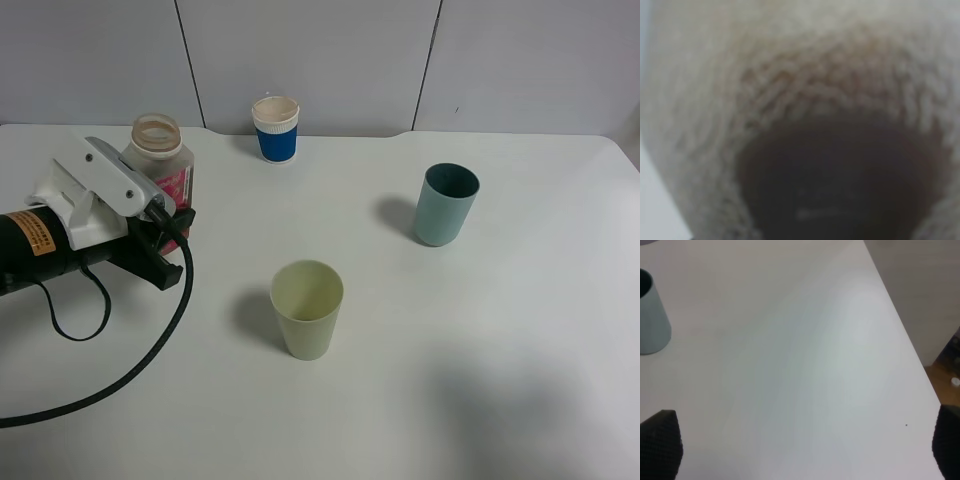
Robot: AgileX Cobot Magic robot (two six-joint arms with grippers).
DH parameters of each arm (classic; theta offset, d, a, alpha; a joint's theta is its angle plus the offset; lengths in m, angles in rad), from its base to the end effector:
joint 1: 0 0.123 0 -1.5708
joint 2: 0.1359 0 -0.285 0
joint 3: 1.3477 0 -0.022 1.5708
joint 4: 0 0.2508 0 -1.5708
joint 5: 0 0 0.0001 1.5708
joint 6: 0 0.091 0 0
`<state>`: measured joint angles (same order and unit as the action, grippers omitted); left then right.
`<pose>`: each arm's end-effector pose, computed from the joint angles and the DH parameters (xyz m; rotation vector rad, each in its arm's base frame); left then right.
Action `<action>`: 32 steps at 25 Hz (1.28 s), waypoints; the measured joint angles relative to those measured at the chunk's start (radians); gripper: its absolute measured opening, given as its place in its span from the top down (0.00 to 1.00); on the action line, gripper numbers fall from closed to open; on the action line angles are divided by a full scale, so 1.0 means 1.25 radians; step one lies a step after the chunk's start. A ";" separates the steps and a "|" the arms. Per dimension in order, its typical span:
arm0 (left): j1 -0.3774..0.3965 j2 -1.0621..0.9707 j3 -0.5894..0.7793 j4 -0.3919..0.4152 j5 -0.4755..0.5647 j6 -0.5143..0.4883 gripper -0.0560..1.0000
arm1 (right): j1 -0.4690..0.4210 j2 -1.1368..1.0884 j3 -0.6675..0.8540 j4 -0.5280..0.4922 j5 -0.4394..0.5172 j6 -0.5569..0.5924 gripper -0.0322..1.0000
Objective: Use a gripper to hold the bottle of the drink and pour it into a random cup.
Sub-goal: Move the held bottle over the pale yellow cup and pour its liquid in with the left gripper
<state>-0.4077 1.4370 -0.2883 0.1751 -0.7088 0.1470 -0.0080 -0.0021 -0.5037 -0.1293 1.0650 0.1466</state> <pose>0.2040 -0.0993 0.1678 0.7234 1.7931 -0.1946 -0.0062 -0.0102 0.2785 0.1640 2.0301 -0.0677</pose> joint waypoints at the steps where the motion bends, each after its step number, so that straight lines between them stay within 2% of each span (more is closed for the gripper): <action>1: 0.000 -0.009 0.000 -0.001 0.012 0.001 0.63 | 0.000 0.000 0.000 0.000 0.000 0.000 0.00; 8: -0.008 -0.028 -0.021 0.004 0.094 0.011 0.63 | 0.000 0.000 0.000 0.000 0.000 0.000 0.00; 12: -0.055 -0.029 -0.040 -0.005 0.139 0.047 0.63 | 0.000 0.000 0.000 0.000 0.000 0.000 0.00; 20: -0.140 -0.030 -0.051 -0.081 0.179 0.149 0.63 | 0.000 0.000 0.000 0.000 0.000 0.000 0.00; 25: -0.162 -0.030 -0.052 -0.090 0.182 0.167 0.63 | 0.000 0.000 0.000 0.000 0.000 0.000 0.00; 32: -0.176 -0.029 -0.109 -0.093 0.270 0.212 0.63 | 0.000 0.000 0.000 0.000 0.000 0.000 0.00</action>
<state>-0.6277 1.4002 -0.4251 0.0590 -0.3715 0.4120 -0.0080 -0.0021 -0.5037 -0.1293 1.0650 0.1466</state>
